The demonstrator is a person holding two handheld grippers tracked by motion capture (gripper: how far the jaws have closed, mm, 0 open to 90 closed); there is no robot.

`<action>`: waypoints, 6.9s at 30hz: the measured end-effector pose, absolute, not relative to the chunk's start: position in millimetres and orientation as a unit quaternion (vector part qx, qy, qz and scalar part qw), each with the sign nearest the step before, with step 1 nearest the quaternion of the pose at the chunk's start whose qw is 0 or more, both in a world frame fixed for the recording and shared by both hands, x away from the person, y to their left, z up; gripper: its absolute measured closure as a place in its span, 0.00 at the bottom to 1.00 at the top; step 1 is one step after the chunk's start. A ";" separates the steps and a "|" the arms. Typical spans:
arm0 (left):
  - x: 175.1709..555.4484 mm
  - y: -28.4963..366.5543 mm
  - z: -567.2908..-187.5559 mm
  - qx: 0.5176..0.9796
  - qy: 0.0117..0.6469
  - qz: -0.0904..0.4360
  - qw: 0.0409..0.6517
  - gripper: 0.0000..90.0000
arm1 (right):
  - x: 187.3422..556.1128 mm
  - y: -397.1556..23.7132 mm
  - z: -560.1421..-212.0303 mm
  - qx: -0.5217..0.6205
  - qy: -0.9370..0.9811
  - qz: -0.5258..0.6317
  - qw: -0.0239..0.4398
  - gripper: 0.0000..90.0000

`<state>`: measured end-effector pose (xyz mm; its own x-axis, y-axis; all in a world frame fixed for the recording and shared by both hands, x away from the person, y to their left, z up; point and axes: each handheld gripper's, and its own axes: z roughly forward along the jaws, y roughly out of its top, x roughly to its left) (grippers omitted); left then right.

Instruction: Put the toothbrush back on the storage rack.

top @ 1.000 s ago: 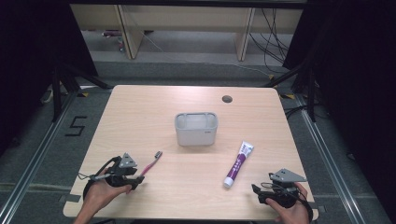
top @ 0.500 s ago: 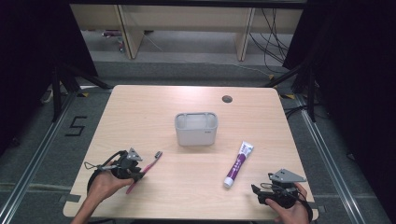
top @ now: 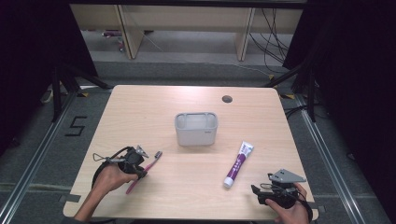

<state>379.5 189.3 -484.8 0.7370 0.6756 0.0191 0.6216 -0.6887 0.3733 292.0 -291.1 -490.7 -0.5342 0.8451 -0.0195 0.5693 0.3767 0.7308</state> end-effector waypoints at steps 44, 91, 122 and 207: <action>393.3 173.9 -472.3 0.947 0.303 0.055 0.090 0.91 | 291.0 -290.8 -491.2 0.450 0.801 0.346 0.190 0.25; 396.2 203.1 -415.5 0.815 0.370 0.184 0.406 0.91 | 292.9 -294.4 -490.8 0.448 0.800 0.343 0.206 0.25; 414.3 184.3 -399.8 0.756 0.407 0.217 0.465 0.91 | 294.4 -296.1 -491.6 0.435 0.803 0.347 0.212 0.25; 472.7 95.1 -382.4 0.693 0.413 0.230 0.544 0.92 | 291.4 -293.8 -491.0 0.457 0.794 0.351 0.193 0.25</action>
<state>472.7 95.1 -382.4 0.5532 0.8226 -0.1314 0.3222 -0.0658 0.9444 291.4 -293.8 -491.0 -0.5073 0.8617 0.0152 0.5911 0.3350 0.7338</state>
